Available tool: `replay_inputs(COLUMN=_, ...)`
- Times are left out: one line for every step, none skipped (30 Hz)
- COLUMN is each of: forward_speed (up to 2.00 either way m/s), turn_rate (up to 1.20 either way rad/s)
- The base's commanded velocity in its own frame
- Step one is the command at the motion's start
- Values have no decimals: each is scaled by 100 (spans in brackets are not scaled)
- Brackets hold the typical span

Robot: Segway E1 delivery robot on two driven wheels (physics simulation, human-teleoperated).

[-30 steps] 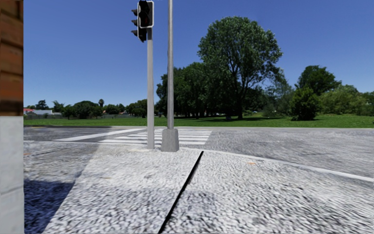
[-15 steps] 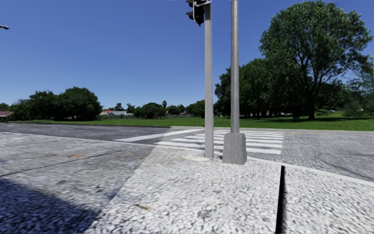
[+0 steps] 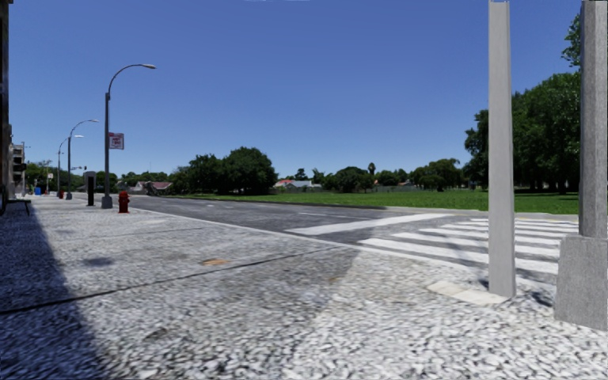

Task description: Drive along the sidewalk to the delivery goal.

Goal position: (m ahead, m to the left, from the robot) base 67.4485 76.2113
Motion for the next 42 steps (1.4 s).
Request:
replay_inputs(forward_speed=200, turn_rate=77)
replay_inputs(forward_speed=200, turn_rate=77)
replay_inputs(forward_speed=200, turn_rate=77)
replay_inputs(forward_speed=200, turn_rate=77)
replay_inputs(forward_speed=200, turn_rate=77)
replay_inputs(forward_speed=200, turn_rate=77)
replay_inputs(forward_speed=200, turn_rate=77)
replay_inputs(forward_speed=200, turn_rate=77)
replay_inputs(forward_speed=200, turn_rate=77)
replay_inputs(forward_speed=200, turn_rate=77)
replay_inputs(forward_speed=200, turn_rate=77)
replay_inputs(forward_speed=200, turn_rate=77)
replay_inputs(forward_speed=200, turn_rate=77)
replay_inputs(forward_speed=200, turn_rate=77)
replay_inputs(forward_speed=200, turn_rate=77)
replay_inputs(forward_speed=200, turn_rate=77)
replay_inputs(forward_speed=200, turn_rate=77)
replay_inputs(forward_speed=200, turn_rate=77)
replay_inputs(forward_speed=200, turn_rate=77)
replay_inputs(forward_speed=200, turn_rate=77)
replay_inputs(forward_speed=200, turn_rate=77)
replay_inputs(forward_speed=200, turn_rate=77)
replay_inputs(forward_speed=200, turn_rate=76)
replay_inputs(forward_speed=200, turn_rate=72)
replay_inputs(forward_speed=200, turn_rate=72)
replay_inputs(forward_speed=200, turn_rate=69)
replay_inputs(forward_speed=200, turn_rate=68)
replay_inputs(forward_speed=200, turn_rate=68)
replay_inputs(forward_speed=200, turn_rate=67)
replay_inputs(forward_speed=200, turn_rate=66)
replay_inputs(forward_speed=200, turn_rate=66)
replay_inputs(forward_speed=200, turn_rate=52)
replay_inputs(forward_speed=200, turn_rate=0)
replay_inputs(forward_speed=200, turn_rate=0)
replay_inputs(forward_speed=200, turn_rate=0)
replay_inputs(forward_speed=200, turn_rate=0)
replay_inputs(forward_speed=200, turn_rate=0)
replay_inputs(forward_speed=200, turn_rate=0)
replay_inputs(forward_speed=200, turn_rate=0)
replay_inputs(forward_speed=200, turn_rate=0)
replay_inputs(forward_speed=200, turn_rate=0)
replay_inputs(forward_speed=200, turn_rate=0)
